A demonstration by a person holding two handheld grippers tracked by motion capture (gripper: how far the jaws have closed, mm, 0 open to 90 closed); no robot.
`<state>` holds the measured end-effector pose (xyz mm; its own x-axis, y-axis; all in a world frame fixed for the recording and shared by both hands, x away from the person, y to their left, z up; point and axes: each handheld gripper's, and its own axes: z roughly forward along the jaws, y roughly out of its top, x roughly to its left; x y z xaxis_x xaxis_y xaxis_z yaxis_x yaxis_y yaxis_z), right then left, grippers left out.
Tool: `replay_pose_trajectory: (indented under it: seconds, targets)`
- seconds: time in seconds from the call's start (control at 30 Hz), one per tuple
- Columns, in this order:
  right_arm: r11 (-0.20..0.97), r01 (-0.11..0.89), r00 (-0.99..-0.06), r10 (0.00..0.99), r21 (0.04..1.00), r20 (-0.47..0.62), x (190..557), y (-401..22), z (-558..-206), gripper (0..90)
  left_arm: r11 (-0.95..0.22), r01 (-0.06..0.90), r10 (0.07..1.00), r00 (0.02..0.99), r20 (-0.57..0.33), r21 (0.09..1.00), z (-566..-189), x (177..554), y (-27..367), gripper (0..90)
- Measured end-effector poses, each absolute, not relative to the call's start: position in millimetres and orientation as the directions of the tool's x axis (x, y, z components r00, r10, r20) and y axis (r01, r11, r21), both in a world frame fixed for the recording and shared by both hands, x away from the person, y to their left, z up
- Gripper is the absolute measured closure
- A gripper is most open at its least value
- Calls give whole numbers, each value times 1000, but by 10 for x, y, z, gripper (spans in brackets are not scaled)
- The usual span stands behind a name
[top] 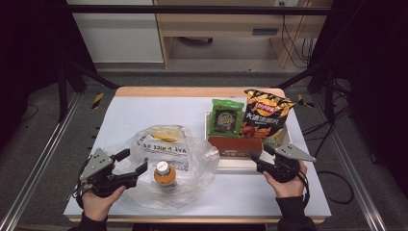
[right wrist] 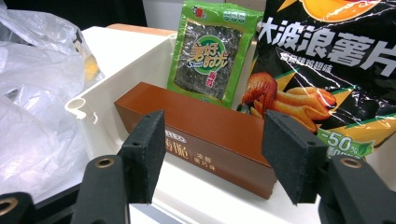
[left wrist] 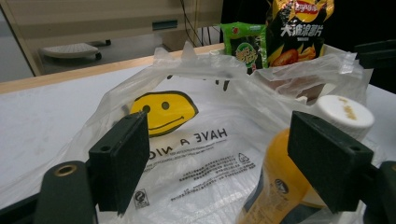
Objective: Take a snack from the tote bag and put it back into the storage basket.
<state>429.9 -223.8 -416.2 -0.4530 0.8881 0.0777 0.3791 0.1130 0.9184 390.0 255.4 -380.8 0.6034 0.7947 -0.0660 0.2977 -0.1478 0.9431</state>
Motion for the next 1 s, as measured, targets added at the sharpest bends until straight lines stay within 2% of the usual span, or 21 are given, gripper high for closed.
replay_pose_trajectory:
  seconds: [0.5,1.0]
  targets:
    - [116,387,-460,884,915,82,4284,-2229,-4175,390,-215,271,756,655,-16,938,-3785,3774,2271,178]
    - [129,399,-468,880,908,80,4293,-2203,-4206,385,-298,323,732,682,-2,898,-3988,3828,1936,178]
